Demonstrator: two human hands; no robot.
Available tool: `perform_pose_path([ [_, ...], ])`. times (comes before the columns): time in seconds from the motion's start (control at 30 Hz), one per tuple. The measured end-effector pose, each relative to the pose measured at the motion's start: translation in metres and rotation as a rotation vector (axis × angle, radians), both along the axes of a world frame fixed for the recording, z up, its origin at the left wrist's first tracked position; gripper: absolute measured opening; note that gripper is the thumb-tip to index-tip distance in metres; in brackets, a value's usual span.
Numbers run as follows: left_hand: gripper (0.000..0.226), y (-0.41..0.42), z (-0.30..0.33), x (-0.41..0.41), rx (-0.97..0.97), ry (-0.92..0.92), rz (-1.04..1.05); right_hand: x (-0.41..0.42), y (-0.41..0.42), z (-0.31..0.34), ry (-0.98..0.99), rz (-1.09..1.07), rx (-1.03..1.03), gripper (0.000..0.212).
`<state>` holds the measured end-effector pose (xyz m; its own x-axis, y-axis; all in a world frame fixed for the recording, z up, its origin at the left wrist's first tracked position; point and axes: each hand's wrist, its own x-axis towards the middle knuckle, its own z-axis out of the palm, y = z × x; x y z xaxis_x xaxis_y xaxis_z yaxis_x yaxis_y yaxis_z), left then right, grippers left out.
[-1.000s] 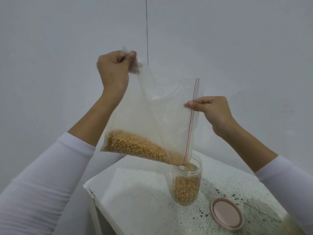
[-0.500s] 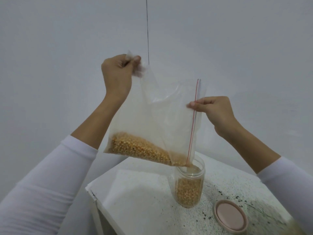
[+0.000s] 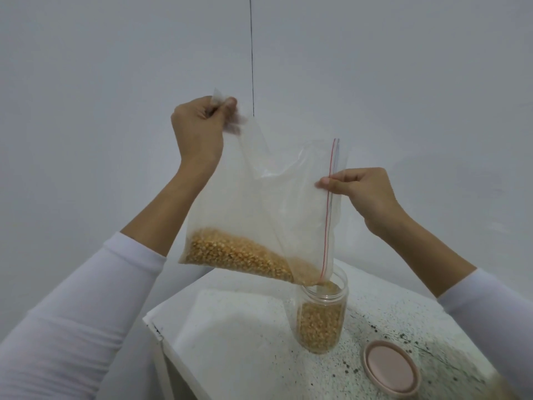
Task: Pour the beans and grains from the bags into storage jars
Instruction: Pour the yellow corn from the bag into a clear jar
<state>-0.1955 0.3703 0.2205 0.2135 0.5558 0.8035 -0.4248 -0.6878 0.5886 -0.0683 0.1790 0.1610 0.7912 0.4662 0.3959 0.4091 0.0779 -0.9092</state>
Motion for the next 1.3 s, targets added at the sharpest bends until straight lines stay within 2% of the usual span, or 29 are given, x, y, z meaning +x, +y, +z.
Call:
perform_pose_path([
  [0.3,0.021,0.000,-0.006,0.006,-0.027,0.011,-0.025,0.001,-0.002,-0.003,0.023,-0.031,0.034,0.006],
  [0.4,0.021,0.004,-0.007,0.006,-0.046,0.006,-0.009,-0.001,-0.003,-0.002,0.016,0.012,-0.022,0.005],
  [0.57,0.023,0.013,0.001,-0.002,-0.101,-0.069,-0.011,-0.001,-0.005,0.004,0.004,-0.059,0.096,0.002],
  [0.63,0.024,0.012,0.005,-0.003,-0.081,-0.062,-0.016,-0.001,-0.004,0.003,0.005,-0.028,0.057,0.002],
  [0.97,0.026,0.017,0.009,-0.001,-0.057,-0.088,-0.001,-0.003,-0.001,0.001,0.018,-0.102,0.148,0.003],
  [1.2,0.024,0.016,0.013,0.001,-0.019,-0.101,-0.006,-0.002,-0.002,0.001,0.008,-0.072,0.135,0.008],
  [1.3,0.021,0.015,0.014,0.001,0.006,-0.094,0.005,-0.003,-0.001,0.002,0.014,-0.041,0.114,0.004],
])
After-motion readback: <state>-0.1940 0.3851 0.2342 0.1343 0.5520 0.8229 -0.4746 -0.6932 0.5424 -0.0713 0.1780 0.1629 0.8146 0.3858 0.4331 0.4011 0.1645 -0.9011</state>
